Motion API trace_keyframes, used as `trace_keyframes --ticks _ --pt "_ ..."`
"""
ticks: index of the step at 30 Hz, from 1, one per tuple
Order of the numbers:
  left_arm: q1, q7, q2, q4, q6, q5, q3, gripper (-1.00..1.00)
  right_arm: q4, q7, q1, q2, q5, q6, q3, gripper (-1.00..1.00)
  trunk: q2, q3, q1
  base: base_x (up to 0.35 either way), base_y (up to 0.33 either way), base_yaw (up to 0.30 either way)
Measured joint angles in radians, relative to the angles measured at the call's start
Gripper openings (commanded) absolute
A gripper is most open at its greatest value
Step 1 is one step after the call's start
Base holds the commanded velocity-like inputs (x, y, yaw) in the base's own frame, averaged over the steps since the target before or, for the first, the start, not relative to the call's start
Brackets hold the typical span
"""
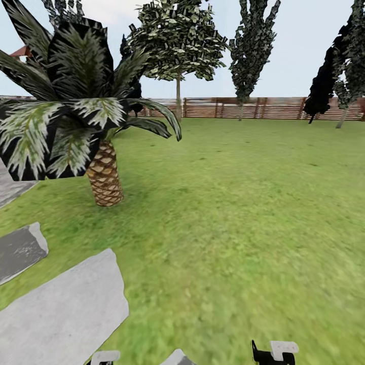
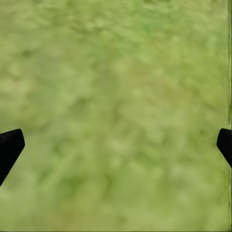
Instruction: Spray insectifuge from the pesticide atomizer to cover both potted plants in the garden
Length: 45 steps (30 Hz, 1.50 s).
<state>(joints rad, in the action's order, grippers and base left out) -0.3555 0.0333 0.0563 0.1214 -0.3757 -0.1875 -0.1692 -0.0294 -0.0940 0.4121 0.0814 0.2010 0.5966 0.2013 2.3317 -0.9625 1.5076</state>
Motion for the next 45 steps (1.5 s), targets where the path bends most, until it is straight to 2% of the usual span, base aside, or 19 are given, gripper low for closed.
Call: trace_keyframes --ticks 8,35,45 --pt "0.000 0.000 0.000 0.000 0.000 0.000 0.000 -1.00 0.000 -0.001 0.000 0.000 0.001 0.000 0.000 1.00 0.000 0.000 0.000 0.334 -0.155 -0.250" --pt "0.000 0.000 0.000 0.000 0.000 0.000 0.000 -1.00 0.000 0.000 0.000 0.000 0.001 0.000 0.000 1.00 0.000 0.000 0.000 0.334 -0.154 -0.004" --pt "0.000 0.000 0.000 0.000 0.000 0.000 0.000 -1.00 0.000 0.000 0.000 0.000 0.000 0.000 0.001 1.00 0.000 0.000 0.000 0.336 -0.031 0.000"
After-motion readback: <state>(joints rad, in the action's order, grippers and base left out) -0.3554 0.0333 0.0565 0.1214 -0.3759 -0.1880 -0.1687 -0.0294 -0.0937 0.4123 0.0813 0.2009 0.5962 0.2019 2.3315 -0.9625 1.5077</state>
